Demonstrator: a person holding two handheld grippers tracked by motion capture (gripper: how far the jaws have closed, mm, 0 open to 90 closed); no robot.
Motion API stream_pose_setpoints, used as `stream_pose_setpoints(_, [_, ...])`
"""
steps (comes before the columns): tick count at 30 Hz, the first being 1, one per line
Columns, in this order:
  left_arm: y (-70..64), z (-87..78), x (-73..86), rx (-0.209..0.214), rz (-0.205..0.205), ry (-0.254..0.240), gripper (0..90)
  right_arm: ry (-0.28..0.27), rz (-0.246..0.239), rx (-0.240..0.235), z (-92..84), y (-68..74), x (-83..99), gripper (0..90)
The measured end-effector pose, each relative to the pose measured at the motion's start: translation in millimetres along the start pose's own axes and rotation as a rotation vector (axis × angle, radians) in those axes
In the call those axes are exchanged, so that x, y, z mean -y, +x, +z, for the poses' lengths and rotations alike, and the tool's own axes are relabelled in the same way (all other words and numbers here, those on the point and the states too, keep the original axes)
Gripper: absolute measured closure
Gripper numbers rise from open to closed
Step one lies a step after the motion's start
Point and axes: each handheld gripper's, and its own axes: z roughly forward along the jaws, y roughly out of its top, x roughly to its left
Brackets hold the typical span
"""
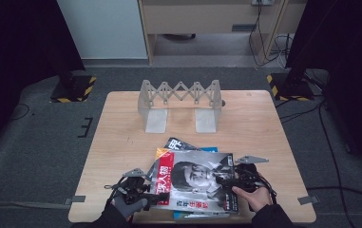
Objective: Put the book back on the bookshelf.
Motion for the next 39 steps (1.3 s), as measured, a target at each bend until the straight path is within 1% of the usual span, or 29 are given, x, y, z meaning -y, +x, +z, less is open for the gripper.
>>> stream_pose_setpoints(4, [1.3,-2.7,0.0,0.011,-0.016,-0.007,35.3,-0.002,0.000,0.001,1.0,0.3,0.8,6.3])
stream_pose_setpoints(7, [0.5,-5.0,0.4,0.021,-0.025,-0.009,38.9,-0.001,0.018,-0.003,1.3,0.9,1.7,6.3])
stream_pose_setpoints(8, [-0.3,-6.1,1.1,0.028,-0.027,-0.007,38.9,-0.001,0.018,-0.003,1.3,0.9,1.7,6.3])
stream_pose_setpoints(9, [-2.7,-9.4,2.8,0.050,-0.040,-0.013,41.7,-0.001,0.012,-0.007,1.5,0.2,2.3,6.3])
stream_pose_setpoints(11, [-4.6,-11.7,4.0,0.063,-0.042,-0.019,43.4,-0.004,0.009,-0.007,1.6,0.1,2.5,6.2])
stream_pose_setpoints(14, [-5.5,-14.0,2.3,0.089,-0.045,-0.043,44.3,0.003,0.018,-0.014,1.9,0.0,2.9,6.0])
stream_pose_setpoints(16, [-4.9,-15.0,-0.5,0.116,-0.054,-0.074,46.5,0.004,0.021,-0.016,2.3,0.2,3.0,5.6])
stream_pose_setpoints(17, [-5.0,-15.3,-3.1,0.141,-0.059,-0.095,46.5,0.005,0.020,-0.016,2.5,0.3,3.0,5.5])
stream_pose_setpoints(18, [-5.0,-15.3,-3.1,0.141,-0.059,-0.095,46.5,0.005,0.020,-0.016,2.5,0.3,3.0,5.5])
stream_pose_setpoints(19, [-5.5,-15.0,-5.3,0.147,-0.056,-0.107,46.5,0.009,0.026,-0.019,2.7,0.4,3.0,5.4])
stream_pose_setpoints(20, [-6.0,-12.9,-8.7,0.157,-0.041,-0.108,46.2,0.009,0.032,-0.023,2.8,0.3,3.1,5.4])
stream_pose_setpoints(21, [-6.0,-12.9,-8.7,0.157,-0.041,-0.108,46.2,0.009,0.032,-0.023,2.8,0.3,3.1,5.4])
stream_pose_setpoints(22, [-5.9,-10.5,-10.4,0.165,-0.047,-0.101,45.8,0.009,0.033,-0.023,2.9,0.2,3.2,5.3])
stream_pose_setpoints(23, [-4.4,-6.9,-11.8,0.195,-0.069,-0.087,45.4,0.008,0.033,-0.020,3.1,-0.1,3.2,5.1])
stream_pose_setpoints(26, [-3.9,-5.7,-12.5,0.201,-0.075,-0.076,46.0,0.004,0.031,-0.019,3.4,-1.3,3.1,5.2])
stream_pose_setpoints(27, [-3.5,-4.8,-13.2,0.229,-0.086,-0.067,46.0,0.004,0.030,-0.021,3.6,-1.6,3.3,5.0])
stream_pose_setpoints(28, [-4.3,-4.8,-13.7,0.232,-0.089,-0.061,46.1,0.004,0.031,-0.022,3.6,-1.5,3.4,4.9])
stream_pose_setpoints(31, [-5.3,-4.4,-15.3,0.230,-0.078,-0.050,46.8,0.007,0.037,-0.026,3.6,-1.2,3.4,4.9])
stream_pose_setpoints(32, [-5.6,-3.3,-17.7,0.237,-0.080,-0.035,47.9,0.009,0.043,-0.029,3.4,-1.2,3.2,4.9])
stream_pose_setpoints(33, [-6.2,-3.0,-18.5,0.235,-0.086,-0.029,49.4,0.009,0.044,-0.030,3.5,-1.3,3.1,4.9])
stream_pose_setpoints(36, [-8.7,-0.5,-20.6,0.202,-0.073,0.002,56.5,0.007,0.037,-0.026,3.6,-1.5,3.1,4.8])
stream_pose_setpoints(37, [-9.4,0.6,-20.3,0.194,-0.073,0.013,59.7,0.004,0.027,-0.022,3.8,-2.1,3.1,4.7])
stream_pose_setpoints(38, [-9.4,0.6,-20.3,0.194,-0.073,0.013,62.3,0.004,0.027,-0.022,3.8,-2.1,3.1,4.7])
stream_pose_setpoints(39, [-9.9,1.6,-19.6,0.189,-0.072,0.018,62.3,0.005,0.026,-0.023,3.9,-2.1,3.1,4.7])
